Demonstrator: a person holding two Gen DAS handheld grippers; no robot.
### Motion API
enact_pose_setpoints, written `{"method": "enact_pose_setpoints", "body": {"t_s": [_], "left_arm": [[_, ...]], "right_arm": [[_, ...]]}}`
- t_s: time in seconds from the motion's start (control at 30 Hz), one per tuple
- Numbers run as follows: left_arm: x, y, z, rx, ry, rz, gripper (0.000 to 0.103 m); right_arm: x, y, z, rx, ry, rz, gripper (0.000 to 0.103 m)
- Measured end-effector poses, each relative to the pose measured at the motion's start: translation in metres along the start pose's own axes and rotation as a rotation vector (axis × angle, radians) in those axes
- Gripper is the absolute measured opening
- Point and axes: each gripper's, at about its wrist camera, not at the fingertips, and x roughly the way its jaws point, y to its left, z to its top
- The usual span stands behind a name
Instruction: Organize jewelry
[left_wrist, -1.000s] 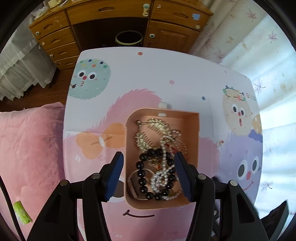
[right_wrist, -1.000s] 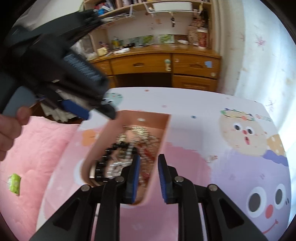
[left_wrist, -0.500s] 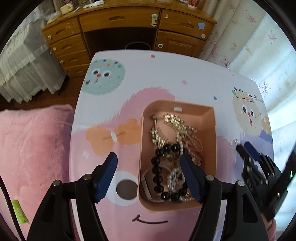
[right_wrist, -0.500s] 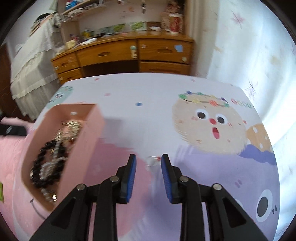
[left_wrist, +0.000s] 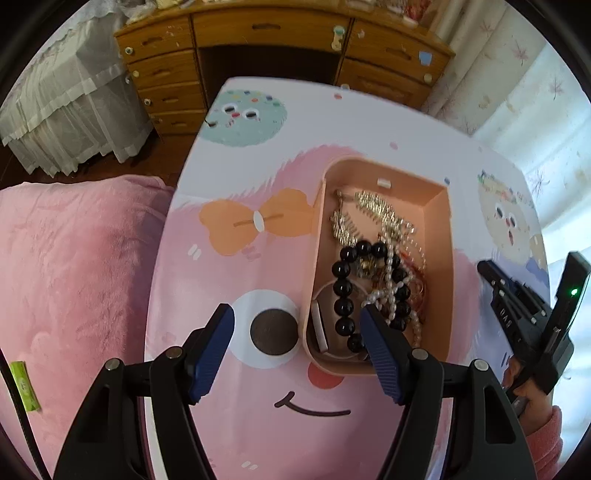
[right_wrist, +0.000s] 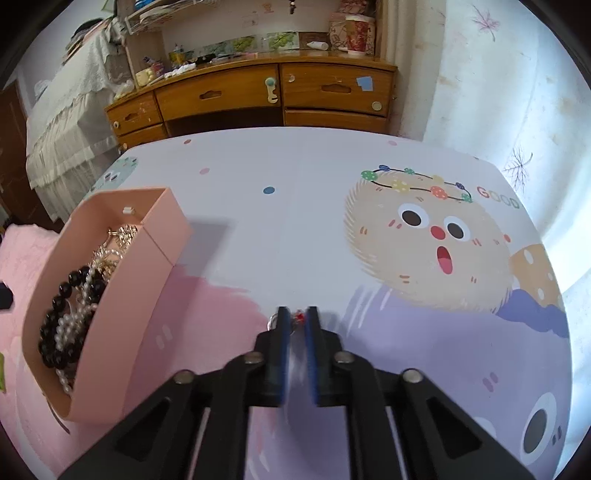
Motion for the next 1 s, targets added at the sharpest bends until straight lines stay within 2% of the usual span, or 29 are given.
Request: {"method": "enact_pose_setpoints", "body": {"t_s": [0.13, 0.27, 0.37, 0.53, 0.67, 0.83, 0.87, 0.9, 0.93, 1.0], "left_arm": [[-0.012, 0.003, -0.001, -0.018, -0.064, -0.031, 0.069], [-0.018, 0.007, -0.004, -0.015, -0.081, -0.038, 0.069], [-0.022, 0.01, -0.011, 0.009, -0.077, -0.023, 0.069], [-0.04, 0.018, -0.021, 0.027, -0.092, -0.039, 0.07], [-0.071, 0.022, -0.029, 0.036, -0.119, -0.072, 0.074], [-0.128, 0.025, -0.045, 0.029, -0.221, -0.13, 0.085], [-0.138, 0.024, -0.048, 0.035, -0.232, -0.135, 0.087], [-0.148, 0.022, -0.052, 0.051, -0.235, -0.133, 0.087], [-0.157, 0.019, -0.056, 0.077, -0.234, -0.129, 0.087], [-0.175, 0.01, -0.063, 0.133, -0.253, -0.107, 0.087]], "right_arm": [[-0.001, 0.0, 0.0, -0.002, 0.004, 0.015, 0.006], [-0.007, 0.001, 0.004, 0.013, -0.016, 0.019, 0.006], [-0.021, 0.005, 0.011, 0.054, -0.048, 0.066, 0.006], [-0.057, 0.026, 0.026, 0.07, -0.109, 0.154, 0.006], [-0.087, 0.053, 0.034, 0.072, -0.143, 0.227, 0.006], [-0.114, 0.079, 0.036, 0.102, -0.168, 0.336, 0.007], [-0.117, 0.085, 0.036, 0.082, -0.164, 0.323, 0.009], [-0.119, 0.092, 0.036, 0.044, -0.147, 0.286, 0.019], [-0.123, 0.096, 0.037, 0.015, -0.133, 0.252, 0.035], [-0.138, 0.097, 0.036, -0.015, -0.148, 0.243, 0.048]]}}
